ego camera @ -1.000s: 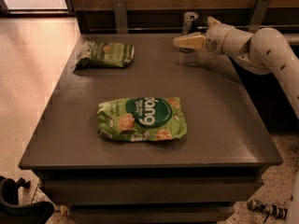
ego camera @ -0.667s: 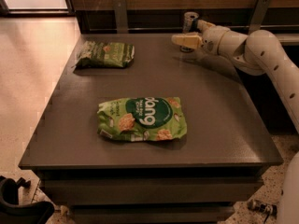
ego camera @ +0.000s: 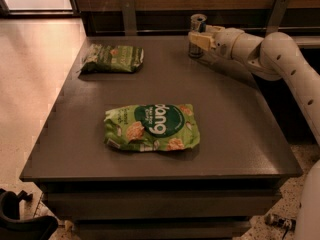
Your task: Pick redbull can
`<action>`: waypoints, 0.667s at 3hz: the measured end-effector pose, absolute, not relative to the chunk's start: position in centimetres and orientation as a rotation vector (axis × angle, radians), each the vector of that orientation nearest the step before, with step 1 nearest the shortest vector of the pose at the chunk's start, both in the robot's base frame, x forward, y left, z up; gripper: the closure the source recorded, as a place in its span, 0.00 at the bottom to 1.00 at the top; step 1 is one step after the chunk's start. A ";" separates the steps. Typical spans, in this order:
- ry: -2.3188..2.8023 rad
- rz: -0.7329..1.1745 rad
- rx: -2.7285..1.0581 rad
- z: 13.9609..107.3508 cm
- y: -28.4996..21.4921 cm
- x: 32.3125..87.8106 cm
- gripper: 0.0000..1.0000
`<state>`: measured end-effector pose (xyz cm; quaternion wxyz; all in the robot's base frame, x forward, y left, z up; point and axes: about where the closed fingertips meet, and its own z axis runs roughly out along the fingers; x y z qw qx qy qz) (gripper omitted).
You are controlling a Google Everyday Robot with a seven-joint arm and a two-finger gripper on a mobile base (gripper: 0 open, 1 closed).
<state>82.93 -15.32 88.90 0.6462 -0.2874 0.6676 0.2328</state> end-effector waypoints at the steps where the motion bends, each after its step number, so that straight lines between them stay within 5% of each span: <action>1: 1.518 0.534 -0.656 88.9 -15.0 83.0 0.91; 2: 1.518 0.537 -0.659 88.8 -14.7 83.0 1.00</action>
Offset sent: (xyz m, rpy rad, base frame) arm 0.0004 0.0030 -0.0004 0.0006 0.0007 0.0039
